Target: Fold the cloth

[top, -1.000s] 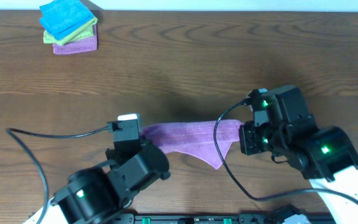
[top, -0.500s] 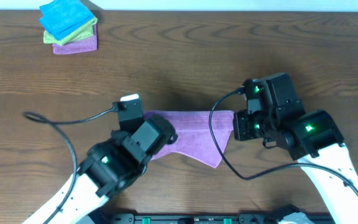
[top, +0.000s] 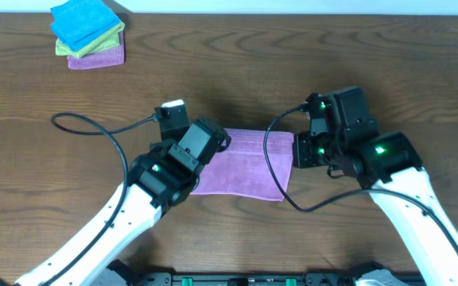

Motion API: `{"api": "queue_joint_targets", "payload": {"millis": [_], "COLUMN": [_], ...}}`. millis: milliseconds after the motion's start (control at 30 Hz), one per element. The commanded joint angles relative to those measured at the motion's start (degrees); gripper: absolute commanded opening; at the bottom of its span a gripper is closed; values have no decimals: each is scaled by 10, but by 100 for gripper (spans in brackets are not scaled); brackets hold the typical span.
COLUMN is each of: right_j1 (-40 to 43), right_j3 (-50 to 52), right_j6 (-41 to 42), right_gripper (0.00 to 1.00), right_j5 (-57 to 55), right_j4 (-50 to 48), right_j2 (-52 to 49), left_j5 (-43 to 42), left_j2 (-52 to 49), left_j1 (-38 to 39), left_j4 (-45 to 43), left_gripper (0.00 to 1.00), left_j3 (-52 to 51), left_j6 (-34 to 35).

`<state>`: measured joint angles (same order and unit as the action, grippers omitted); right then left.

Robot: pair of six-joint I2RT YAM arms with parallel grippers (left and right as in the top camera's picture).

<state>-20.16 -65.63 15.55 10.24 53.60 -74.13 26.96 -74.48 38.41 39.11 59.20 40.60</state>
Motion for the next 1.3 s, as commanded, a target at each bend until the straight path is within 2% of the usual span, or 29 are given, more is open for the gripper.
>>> {"api": "queue_joint_targets", "payload": {"millis": [0,667,833,1133,1267], "right_j1": [16,16,29,34,34], "right_j3": [14,17,17,17,17], "right_j6": [12,16,17,16,16], "right_gripper": [1,2,2,2,2], "right_j5": [-60,-75,-75,-74,-70], "right_j4": [-12,-156,-202,-294,-334], "right_j2": [-18,-170,-203,-249,-272], "left_j5": [51,15,-16,-19,-54], "left_j2": [-26,-172,-209,-240,-262], "left_j1": [-31,-93,-111,-137,-154], "left_j4": [-7,-153,-208,-290,-330], "left_gripper": [6,6,6,6,6], "left_j3": [10,10,10,10,10], "left_j6": [-23,-49,-75,-109,-119]}}
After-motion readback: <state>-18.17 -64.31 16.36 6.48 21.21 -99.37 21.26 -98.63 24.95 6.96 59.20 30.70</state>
